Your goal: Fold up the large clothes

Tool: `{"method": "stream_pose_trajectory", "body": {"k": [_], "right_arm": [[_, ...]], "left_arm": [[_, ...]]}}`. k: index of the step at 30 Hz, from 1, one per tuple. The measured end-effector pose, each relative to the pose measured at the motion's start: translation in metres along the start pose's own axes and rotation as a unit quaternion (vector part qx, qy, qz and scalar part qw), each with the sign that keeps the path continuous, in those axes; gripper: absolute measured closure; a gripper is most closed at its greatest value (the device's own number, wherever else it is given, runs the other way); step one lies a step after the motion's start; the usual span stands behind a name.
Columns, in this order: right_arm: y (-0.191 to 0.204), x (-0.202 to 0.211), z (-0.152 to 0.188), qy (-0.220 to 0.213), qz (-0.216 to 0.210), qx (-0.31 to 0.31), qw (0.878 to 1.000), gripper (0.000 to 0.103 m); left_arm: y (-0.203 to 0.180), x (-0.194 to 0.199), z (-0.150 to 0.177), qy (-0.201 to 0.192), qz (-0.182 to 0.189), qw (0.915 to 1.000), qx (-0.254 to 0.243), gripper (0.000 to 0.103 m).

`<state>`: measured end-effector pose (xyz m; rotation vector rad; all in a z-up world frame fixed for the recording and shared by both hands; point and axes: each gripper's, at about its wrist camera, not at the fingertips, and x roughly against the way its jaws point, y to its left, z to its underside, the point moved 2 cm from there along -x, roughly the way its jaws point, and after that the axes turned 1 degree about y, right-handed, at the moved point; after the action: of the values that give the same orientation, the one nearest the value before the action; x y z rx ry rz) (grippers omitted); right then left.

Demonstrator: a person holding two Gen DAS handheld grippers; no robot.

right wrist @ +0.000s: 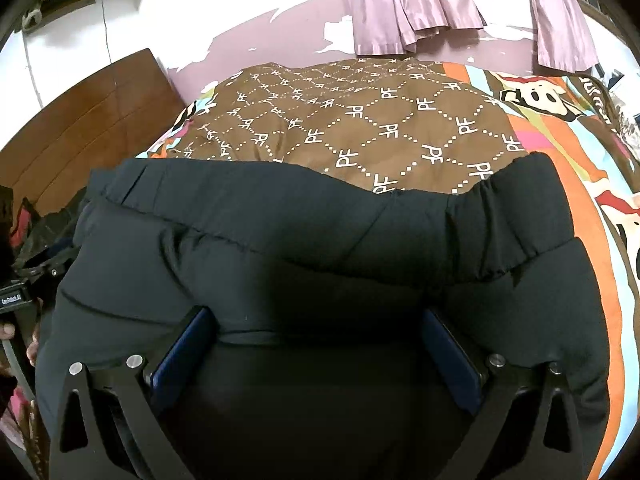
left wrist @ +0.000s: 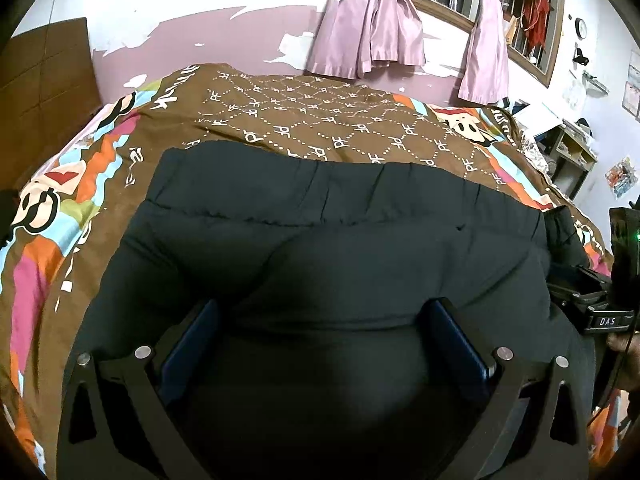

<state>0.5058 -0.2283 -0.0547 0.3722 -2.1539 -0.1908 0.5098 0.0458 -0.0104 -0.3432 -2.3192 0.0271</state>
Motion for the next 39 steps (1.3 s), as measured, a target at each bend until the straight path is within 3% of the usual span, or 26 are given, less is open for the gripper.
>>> {"method": "stream_pose_trajectory", "body": {"k": [14, 23, 33, 39], "right_arm": [[0.003, 0.012, 0.009, -0.031, -0.01, -0.001, 0.999, 0.0], [0.008, 0.055, 0.035, -0.079, 0.024, 0.047, 0.995, 0.0], [-0.026, 0.098, 0.043, -0.113, 0.069, 0.032, 0.991, 0.0], [-0.065, 0.104, 0.05, -0.095, 0.078, -0.037, 0.992, 0.0]], "left_arm": [[-0.001, 0.001, 0.006, -0.011, 0.006, 0.9999, 0.0, 0.001], [0.002, 0.038, 0.022, -0.059, 0.008, 0.9982, 0.009, 0.001], [0.055, 0.088, 0.021, -0.082, 0.035, 0.9925, 0.084, 0.001], [0.086, 0.094, 0.032, -0.05, 0.04, 0.9932, 0.097, 0.001]]}}
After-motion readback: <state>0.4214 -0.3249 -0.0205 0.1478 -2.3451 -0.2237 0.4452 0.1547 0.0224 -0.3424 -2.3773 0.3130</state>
